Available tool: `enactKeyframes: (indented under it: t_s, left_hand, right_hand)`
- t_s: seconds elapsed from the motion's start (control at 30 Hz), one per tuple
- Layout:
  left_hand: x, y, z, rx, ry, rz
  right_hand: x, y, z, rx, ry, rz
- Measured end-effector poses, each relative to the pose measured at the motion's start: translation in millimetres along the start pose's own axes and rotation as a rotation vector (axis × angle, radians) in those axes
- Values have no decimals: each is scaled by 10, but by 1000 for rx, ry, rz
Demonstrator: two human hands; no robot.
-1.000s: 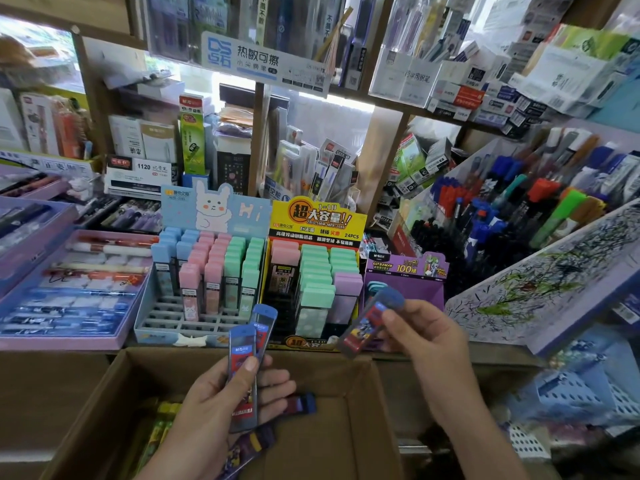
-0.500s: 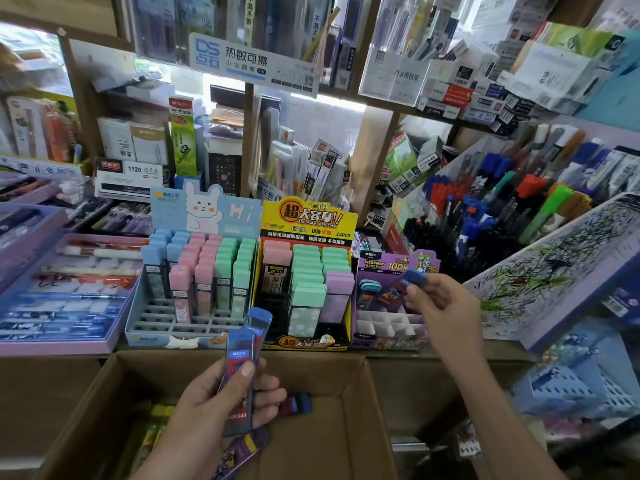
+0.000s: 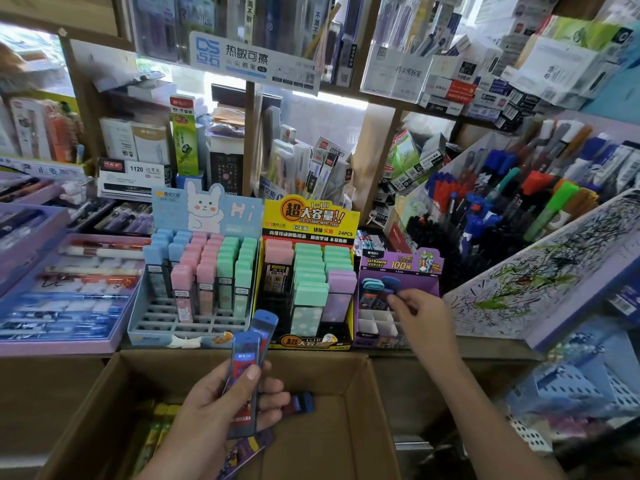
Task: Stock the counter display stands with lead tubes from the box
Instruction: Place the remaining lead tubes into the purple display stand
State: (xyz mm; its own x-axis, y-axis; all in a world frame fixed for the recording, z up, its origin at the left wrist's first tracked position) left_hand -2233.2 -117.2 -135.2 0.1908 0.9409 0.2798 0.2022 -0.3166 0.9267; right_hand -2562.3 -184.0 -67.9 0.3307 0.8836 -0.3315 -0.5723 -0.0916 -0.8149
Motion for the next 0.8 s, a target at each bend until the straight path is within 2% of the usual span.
enactKeyframes:
  t_s: [0.23, 0.47, 0.67, 0.8]
  left_hand:
    - [37, 33, -19, -18, 3, -8]
    - [67, 63, -35, -46, 9, -18]
    - [68, 81, -14, -64, 18, -20]
    - [66, 81, -12, -64, 13, -21]
  right_hand:
    - [-44, -23, -16, 124, 18, -8]
    - [-55, -2, 21, 64, 56, -56]
    - [125, -156, 193, -26, 178, 30]
    - [362, -343, 155, -170, 129, 37]
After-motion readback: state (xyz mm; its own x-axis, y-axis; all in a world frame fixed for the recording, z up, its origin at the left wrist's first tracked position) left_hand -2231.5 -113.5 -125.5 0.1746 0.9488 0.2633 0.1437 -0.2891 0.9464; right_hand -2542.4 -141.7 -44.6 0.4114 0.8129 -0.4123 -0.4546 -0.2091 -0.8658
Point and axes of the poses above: each hand's wrist, its own x-axis away from the middle knuckle, its own z-axis out of the back of the hand, y = z × x, the point moved 6 cm from there along -x, towards the middle knuckle, and after that the axes turned 14 degrees about -x, right-handed, at the moved point
